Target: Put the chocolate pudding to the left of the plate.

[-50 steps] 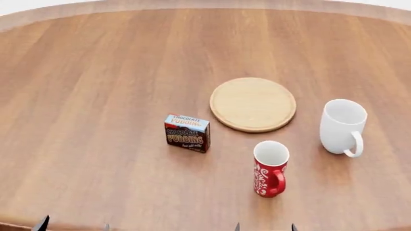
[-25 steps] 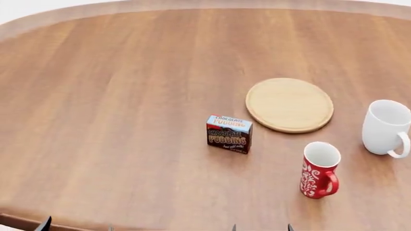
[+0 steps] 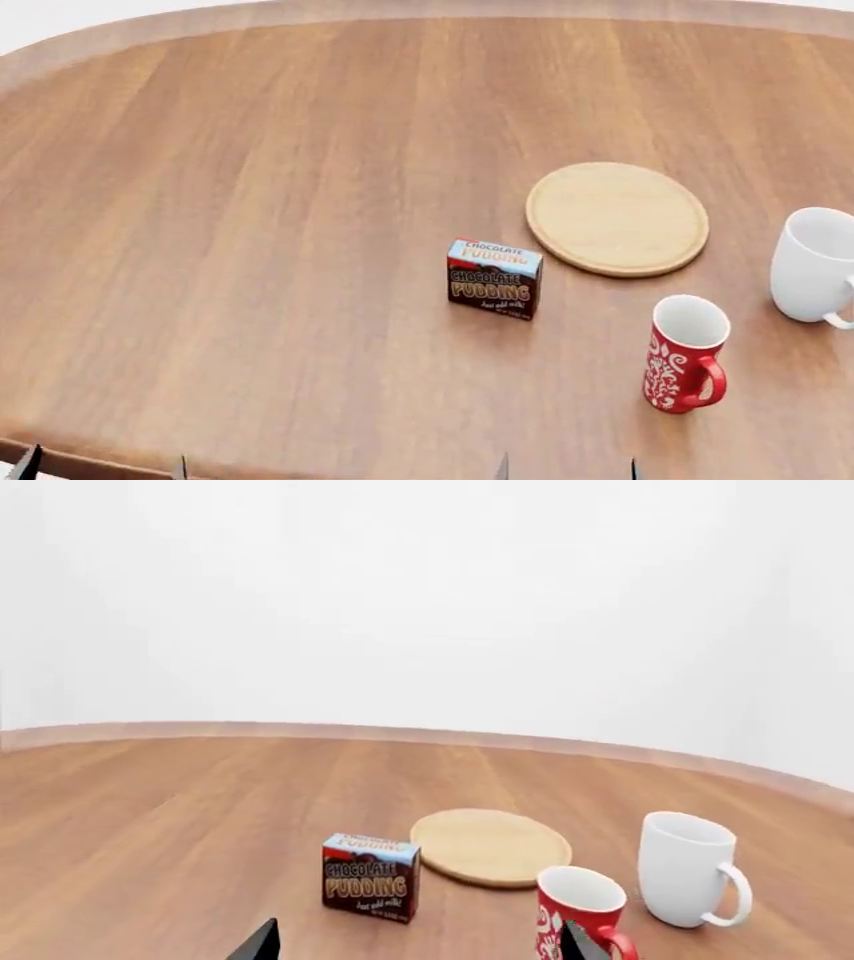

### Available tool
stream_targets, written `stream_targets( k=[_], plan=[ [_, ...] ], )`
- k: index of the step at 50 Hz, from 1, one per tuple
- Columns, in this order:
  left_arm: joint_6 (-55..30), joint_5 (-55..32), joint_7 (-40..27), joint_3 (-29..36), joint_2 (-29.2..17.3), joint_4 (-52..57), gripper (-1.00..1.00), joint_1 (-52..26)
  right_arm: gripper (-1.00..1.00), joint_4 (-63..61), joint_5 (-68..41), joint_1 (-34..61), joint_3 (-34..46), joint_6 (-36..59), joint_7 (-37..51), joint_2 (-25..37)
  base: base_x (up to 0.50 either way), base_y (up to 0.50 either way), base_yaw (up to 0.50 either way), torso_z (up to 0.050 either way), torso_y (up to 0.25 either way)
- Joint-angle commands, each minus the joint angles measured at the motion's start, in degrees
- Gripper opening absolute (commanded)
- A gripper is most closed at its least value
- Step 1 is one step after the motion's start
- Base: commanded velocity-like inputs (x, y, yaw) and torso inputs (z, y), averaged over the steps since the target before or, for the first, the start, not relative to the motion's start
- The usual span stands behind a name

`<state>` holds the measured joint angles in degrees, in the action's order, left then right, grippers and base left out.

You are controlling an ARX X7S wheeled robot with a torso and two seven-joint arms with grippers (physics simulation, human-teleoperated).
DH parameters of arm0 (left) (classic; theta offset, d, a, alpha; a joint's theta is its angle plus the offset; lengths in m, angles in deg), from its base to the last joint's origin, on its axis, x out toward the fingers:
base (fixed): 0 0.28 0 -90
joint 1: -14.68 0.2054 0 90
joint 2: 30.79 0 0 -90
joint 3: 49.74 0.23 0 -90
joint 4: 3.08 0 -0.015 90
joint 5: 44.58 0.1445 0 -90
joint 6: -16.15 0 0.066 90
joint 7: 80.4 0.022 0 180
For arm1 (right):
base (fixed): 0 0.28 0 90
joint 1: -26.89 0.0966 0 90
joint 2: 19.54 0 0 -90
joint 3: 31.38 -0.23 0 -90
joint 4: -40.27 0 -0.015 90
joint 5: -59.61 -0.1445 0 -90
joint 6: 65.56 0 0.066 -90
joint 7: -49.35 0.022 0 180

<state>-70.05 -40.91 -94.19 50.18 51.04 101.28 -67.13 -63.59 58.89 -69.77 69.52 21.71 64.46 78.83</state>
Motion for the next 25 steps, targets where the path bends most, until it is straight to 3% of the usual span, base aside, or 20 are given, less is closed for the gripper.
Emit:
stream_targets(
  k=[1,7,25],
  plan=[
    [0.63,2.06,-3.06,-0.99,-1.47,13.20,1.00,7.25,1.00,-10.71,5.05,-5.48,-0.13,-0.37,4.30,0.95,0.00,0.00,0.00,0.000,0.000],
    [0.52,2.15,-3.29,-0.44,-1.57,11.58,1.00,6.26,1.00,-9.85,2.90,-4.45,0.08,0.79,3.30,1.34,0.02,0.00,0.00,0.000,0.000],
    [-1.89,-0.94,-1.45,1.29,-2.34,7.74,1.00,3.15,1.00,-5.93,2.12,-1.93,0.69,2.48,4.28,1.35,0.24,0.00,0.00,0.000,0.000]
  ],
)
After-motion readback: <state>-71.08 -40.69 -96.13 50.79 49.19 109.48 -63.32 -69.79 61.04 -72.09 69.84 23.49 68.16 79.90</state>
